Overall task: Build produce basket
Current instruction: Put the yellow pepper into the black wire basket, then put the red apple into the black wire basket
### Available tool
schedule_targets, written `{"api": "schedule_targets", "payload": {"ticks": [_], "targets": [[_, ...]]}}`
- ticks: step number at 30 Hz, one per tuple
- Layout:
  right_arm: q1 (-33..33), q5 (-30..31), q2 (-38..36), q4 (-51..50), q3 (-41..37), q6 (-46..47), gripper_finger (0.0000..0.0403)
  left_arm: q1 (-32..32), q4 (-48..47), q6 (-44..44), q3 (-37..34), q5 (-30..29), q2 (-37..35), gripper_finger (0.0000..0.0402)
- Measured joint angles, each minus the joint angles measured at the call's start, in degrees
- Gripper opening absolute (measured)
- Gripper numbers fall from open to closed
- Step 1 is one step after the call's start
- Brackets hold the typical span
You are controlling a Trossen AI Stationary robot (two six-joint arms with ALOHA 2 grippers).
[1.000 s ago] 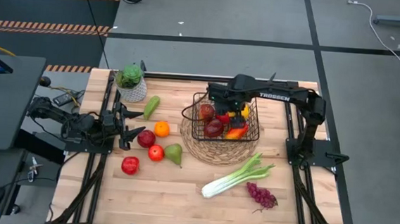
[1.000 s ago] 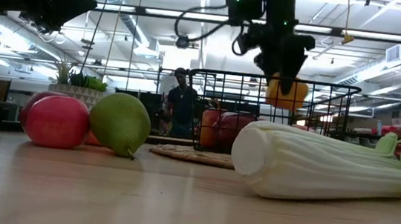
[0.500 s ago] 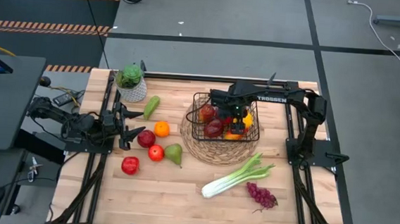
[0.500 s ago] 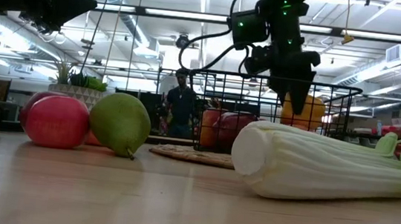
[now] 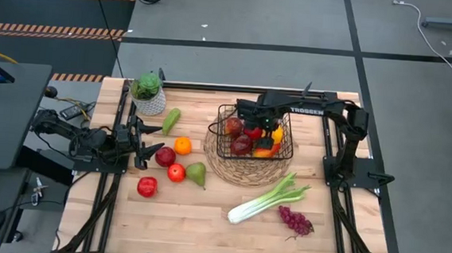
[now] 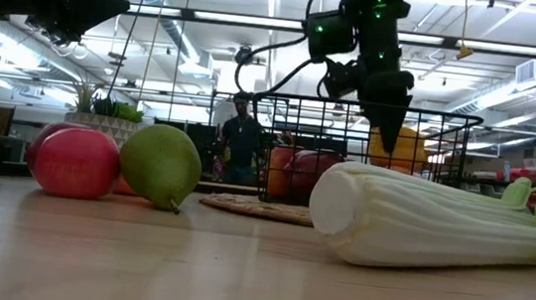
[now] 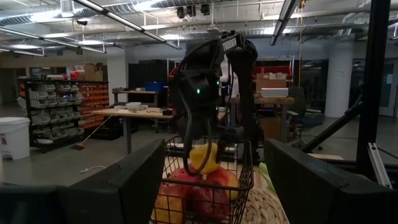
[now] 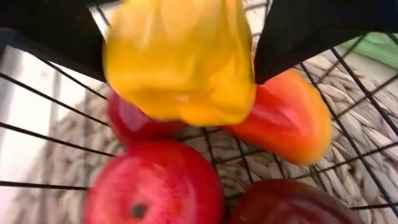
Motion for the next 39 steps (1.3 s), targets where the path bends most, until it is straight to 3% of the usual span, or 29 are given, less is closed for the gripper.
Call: {"api": "schedule_targets", "payload": {"ticks": [9, 15, 20, 27, 31, 39], "targets": [[2.61, 2.29, -0.03, -6.96, 15.49, 2.22, 0.0383, -0.02, 0.01, 0.01, 0.00, 0.00, 0.02, 0.0282], [7.89, -4.04, -0.13, 1.45, 21.94, 1.62, 0.0382, -0.02, 0.01, -0.01, 0.01, 0.00, 0.00, 0.0282], [13.98, -6.65, -0.11, 8.01, 22.07, 1.19, 0.0382, -0.01, 0.00, 0.00, 0.00, 0.01, 0.01, 0.0282], [24.46, 8.11, -0.67, 4.58, 22.05, 4.63, 0.0381, -0.01, 0.01, 0.01, 0.00, 0.01, 0.02, 0.0282], [29.21, 9.83, -1.96, 0.49, 21.75, 9.35, 0.0376, -0.01, -0.01, -0.01, 0.00, 0.01, 0.01, 0.0282], [37.22, 15.26, -12.53, 6.20, 7.16, 15.83, 0.0373, -0.01, 0.00, 0.01, 0.00, 0.02, 0.01, 0.0282]]}}
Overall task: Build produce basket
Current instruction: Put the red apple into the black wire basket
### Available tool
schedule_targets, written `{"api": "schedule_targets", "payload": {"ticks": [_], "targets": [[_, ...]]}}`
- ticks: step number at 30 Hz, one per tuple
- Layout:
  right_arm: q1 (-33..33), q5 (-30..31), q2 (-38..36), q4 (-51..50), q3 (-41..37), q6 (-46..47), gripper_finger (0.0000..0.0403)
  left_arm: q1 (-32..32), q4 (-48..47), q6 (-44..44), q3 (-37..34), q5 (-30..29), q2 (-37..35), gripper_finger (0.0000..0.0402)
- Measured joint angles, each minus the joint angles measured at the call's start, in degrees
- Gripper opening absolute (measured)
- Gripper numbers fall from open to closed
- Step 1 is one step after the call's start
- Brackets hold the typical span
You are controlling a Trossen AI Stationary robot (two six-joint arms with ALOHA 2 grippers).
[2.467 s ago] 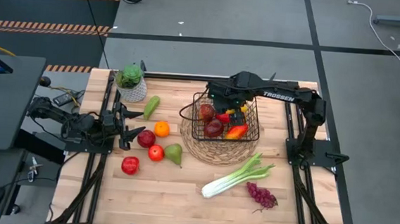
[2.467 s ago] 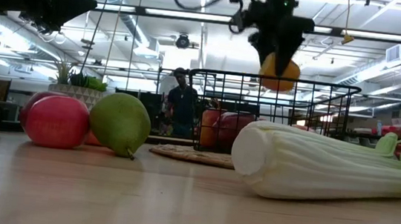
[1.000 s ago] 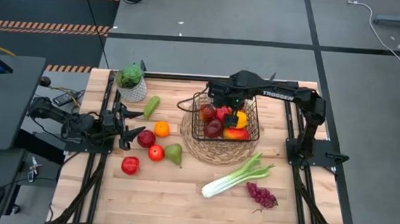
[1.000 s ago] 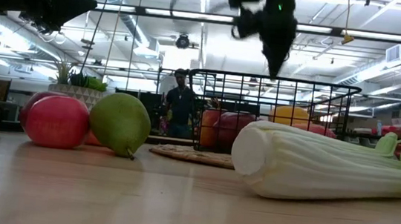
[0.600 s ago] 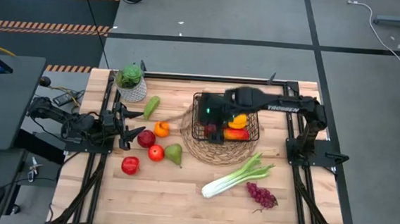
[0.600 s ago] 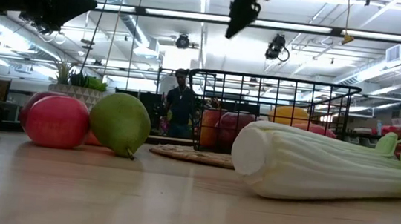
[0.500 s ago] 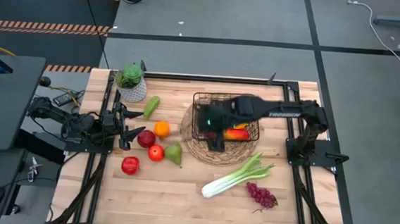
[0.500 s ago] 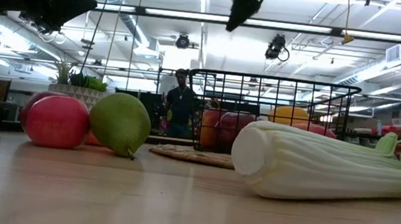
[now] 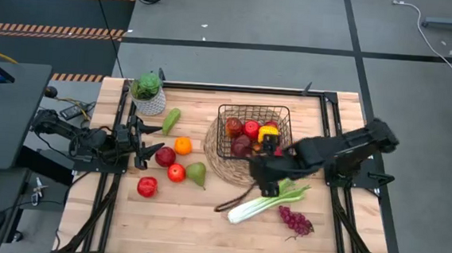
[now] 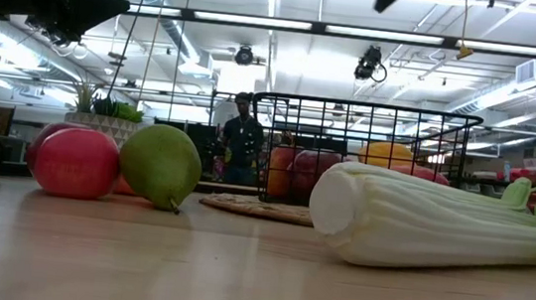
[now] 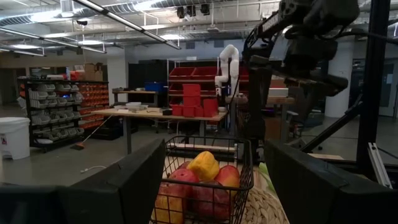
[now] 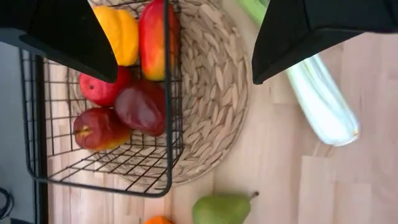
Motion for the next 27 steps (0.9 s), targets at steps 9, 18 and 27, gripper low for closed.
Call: {"api": "schedule_targets", "payload": {"ticks": [9, 18, 27], "targets": [[9.68, 3.60, -18.77, 25.01, -26.98, 5.75, 0.0373, 0.00, -0.01, 0.00, -0.01, -0.01, 0.00, 0.0282], [12.03, 3.41, -29.44, 50.88, -49.12, 5.25, 0.0373, 0.01, 0.01, 0.00, 0.00, -0.01, 0.00, 0.0282], [12.06, -0.43, -24.59, 71.17, -58.37, 5.15, 0.0373, -0.01, 1.05, -0.40, 0.01, 0.00, 0.01, 0.0282]]}}
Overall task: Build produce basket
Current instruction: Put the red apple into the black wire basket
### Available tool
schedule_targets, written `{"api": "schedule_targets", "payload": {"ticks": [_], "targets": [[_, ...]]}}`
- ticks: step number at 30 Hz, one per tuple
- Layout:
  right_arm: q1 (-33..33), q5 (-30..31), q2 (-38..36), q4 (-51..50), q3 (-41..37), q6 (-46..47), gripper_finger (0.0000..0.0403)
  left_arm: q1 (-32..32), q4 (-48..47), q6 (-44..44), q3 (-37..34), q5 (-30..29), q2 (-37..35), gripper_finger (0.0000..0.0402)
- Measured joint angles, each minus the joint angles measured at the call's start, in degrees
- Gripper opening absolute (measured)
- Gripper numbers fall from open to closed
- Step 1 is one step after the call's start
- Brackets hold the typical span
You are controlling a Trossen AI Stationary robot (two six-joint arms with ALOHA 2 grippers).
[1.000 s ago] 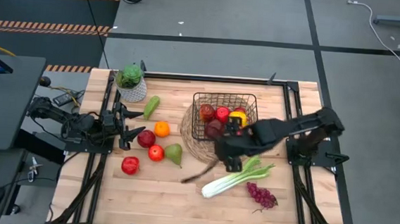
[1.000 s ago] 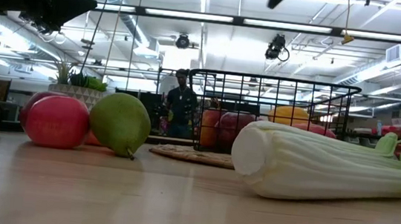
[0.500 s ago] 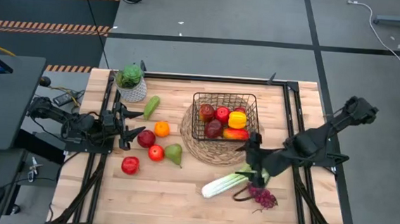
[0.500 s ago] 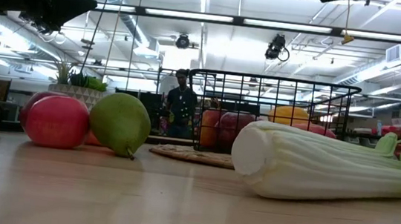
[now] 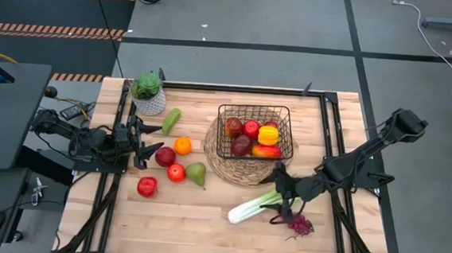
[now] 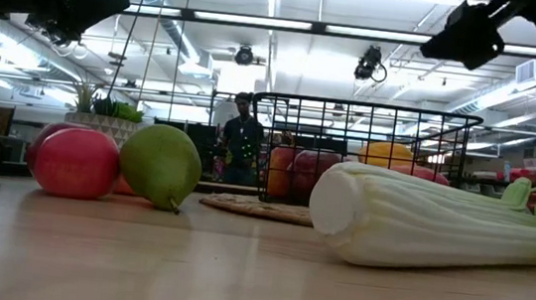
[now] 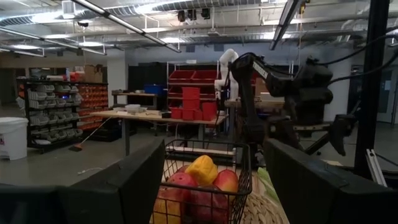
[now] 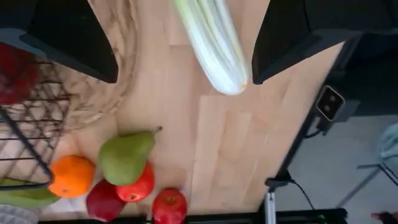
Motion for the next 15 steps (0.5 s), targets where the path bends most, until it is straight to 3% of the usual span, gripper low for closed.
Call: {"api": "schedule_targets", "payload": {"ticks": [2, 6, 15], "targets": [[1.14, -0.44, 0.80, 2.73, 0.00, -1.28, 0.0373, 0.02, 0.12, -3.13, 0.00, 0.25, 0.00, 0.0282], [4.71, 2.89, 2.16, 14.30, -1.60, -7.88, 0.0373, 0.04, 0.23, -20.92, 0.00, 1.03, -0.02, 0.0282], [5.37, 5.83, 2.32, 39.35, -12.44, -7.15, 0.0373, 0.07, 0.27, -23.59, 0.00, -0.51, 0.00, 0.0282]]}}
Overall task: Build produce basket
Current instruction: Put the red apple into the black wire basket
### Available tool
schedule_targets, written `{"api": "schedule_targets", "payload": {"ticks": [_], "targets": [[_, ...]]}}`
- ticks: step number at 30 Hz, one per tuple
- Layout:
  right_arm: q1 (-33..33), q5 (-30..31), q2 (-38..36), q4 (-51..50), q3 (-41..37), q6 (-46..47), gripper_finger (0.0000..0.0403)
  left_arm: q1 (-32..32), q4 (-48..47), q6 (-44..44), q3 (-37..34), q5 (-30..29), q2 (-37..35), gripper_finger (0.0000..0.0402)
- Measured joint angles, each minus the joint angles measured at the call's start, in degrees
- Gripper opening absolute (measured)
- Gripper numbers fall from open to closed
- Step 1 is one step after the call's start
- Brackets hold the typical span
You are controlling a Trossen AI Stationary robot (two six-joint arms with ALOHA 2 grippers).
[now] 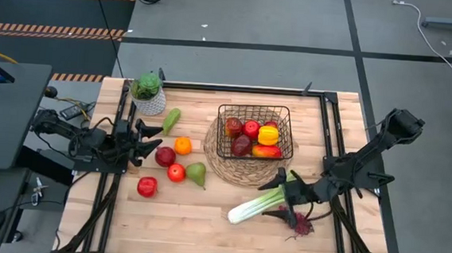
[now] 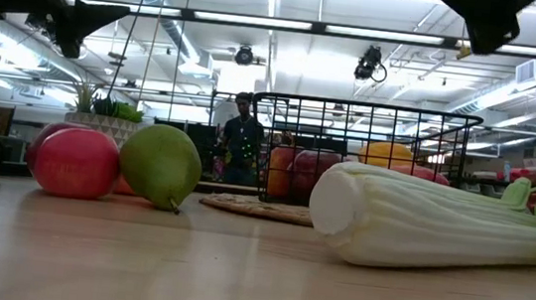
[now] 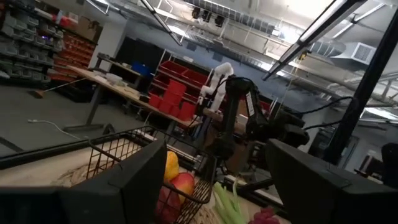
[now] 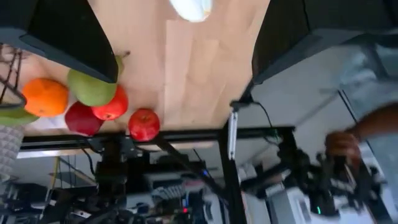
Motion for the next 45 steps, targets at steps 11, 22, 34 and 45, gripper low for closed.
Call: {"api": "schedule_targets", "payload": {"ticks": [11, 22, 34, 45], "targets": [[0.03, -0.16, 0.00, 11.13, -6.06, 0.89, 0.0373, 1.08, -18.35, -4.68, 8.63, -2.87, 3.22, 0.0281], [-2.43, -0.07, 0.01, 9.62, -6.10, -3.48, 0.0373, 3.80, -70.95, -18.73, 34.93, 8.60, 27.26, 0.0281], [-6.58, 0.02, 0.02, 7.43, -6.10, -6.19, 0.0373, 0.01, -84.93, -20.91, 53.37, 37.48, 56.22, 0.0281], [-10.13, -0.51, 0.02, 7.82, -6.10, -8.28, 0.0373, -15.63, -107.55, -21.53, 68.48, 35.85, 78.38, 0.0281]]}}
